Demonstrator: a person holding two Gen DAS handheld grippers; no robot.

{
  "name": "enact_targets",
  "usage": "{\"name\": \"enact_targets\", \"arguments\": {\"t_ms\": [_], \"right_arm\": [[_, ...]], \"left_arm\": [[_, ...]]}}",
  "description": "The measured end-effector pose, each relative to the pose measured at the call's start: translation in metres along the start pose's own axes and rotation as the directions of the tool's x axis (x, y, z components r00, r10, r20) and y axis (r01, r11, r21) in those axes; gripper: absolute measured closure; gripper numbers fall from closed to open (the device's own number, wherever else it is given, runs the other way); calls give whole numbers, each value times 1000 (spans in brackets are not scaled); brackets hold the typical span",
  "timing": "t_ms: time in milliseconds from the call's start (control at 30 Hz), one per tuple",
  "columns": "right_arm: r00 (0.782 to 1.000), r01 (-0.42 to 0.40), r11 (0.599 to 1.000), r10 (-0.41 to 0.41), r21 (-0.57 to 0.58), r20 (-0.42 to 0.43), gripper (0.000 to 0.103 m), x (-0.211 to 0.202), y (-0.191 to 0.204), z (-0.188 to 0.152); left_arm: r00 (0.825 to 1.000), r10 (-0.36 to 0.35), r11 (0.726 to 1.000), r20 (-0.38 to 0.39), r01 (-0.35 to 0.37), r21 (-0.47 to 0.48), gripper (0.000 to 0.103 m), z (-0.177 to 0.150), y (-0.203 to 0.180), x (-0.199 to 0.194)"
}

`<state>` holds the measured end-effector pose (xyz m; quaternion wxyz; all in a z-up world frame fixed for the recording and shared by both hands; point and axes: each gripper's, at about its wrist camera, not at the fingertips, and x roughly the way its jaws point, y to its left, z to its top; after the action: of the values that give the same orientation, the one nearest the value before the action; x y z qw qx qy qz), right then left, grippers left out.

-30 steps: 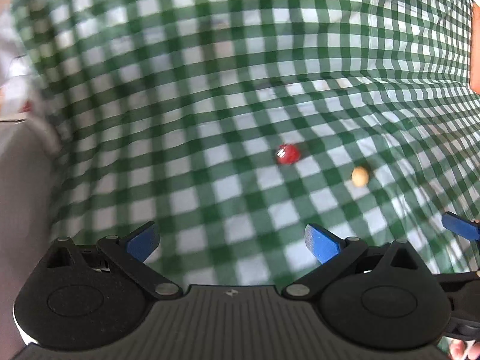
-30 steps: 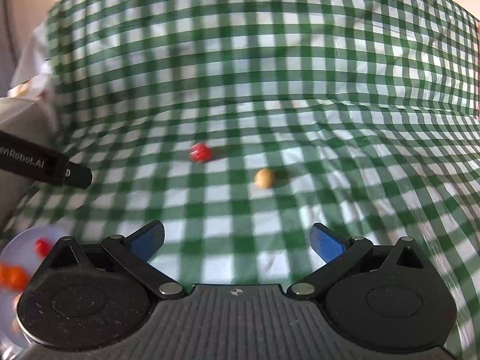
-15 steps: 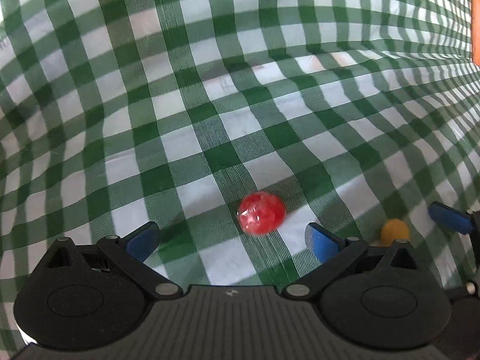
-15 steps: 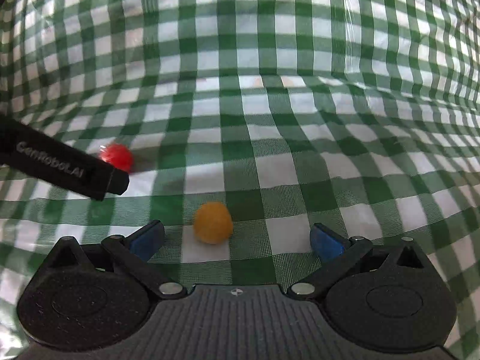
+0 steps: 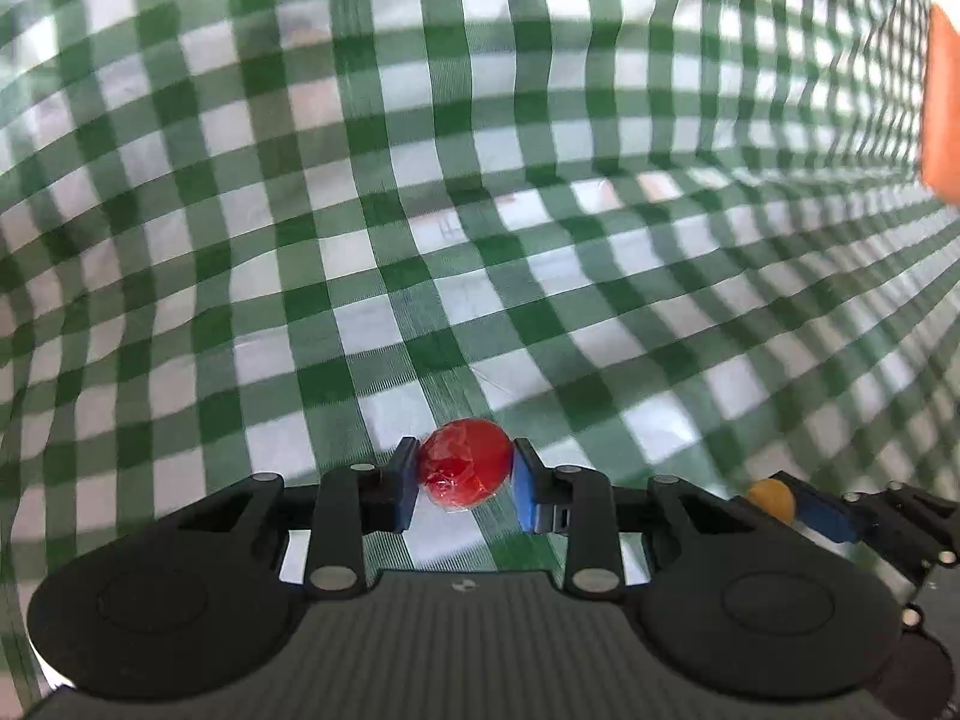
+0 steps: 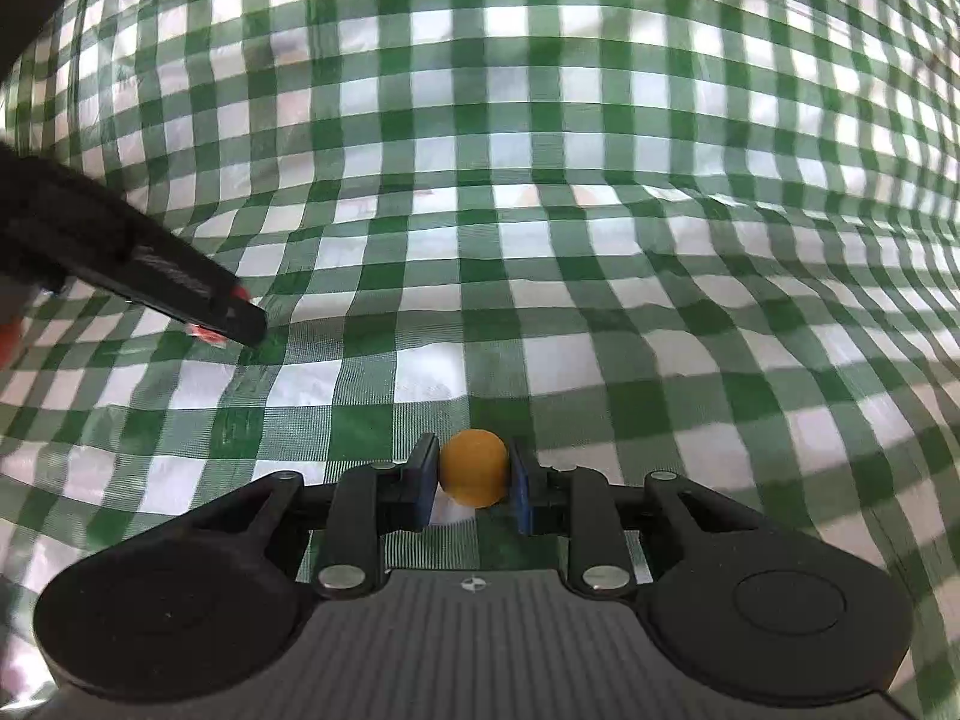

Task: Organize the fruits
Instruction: 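Grasp a red fruit with the left tool while the right grasps a yellow fruit, then carry the red and yellow fruits over the plate and open both tools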

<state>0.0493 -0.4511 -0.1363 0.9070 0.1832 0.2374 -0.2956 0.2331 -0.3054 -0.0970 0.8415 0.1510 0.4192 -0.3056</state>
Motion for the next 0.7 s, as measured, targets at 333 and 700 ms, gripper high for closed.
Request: {"name": "enact_targets", "arguments": {"t_ms": [333, 700], "right_arm": [[1000, 19, 999, -18, 27, -14, 77, -94, 16, -14], [980, -170, 983, 161, -71, -116, 77, -190, 103, -50]], "left_arm": [[1000, 20, 995, 24, -18, -94, 67, -50, 18, -112], [995, 100, 981, -7, -100, -168, 67, -141, 67, -217]]}}
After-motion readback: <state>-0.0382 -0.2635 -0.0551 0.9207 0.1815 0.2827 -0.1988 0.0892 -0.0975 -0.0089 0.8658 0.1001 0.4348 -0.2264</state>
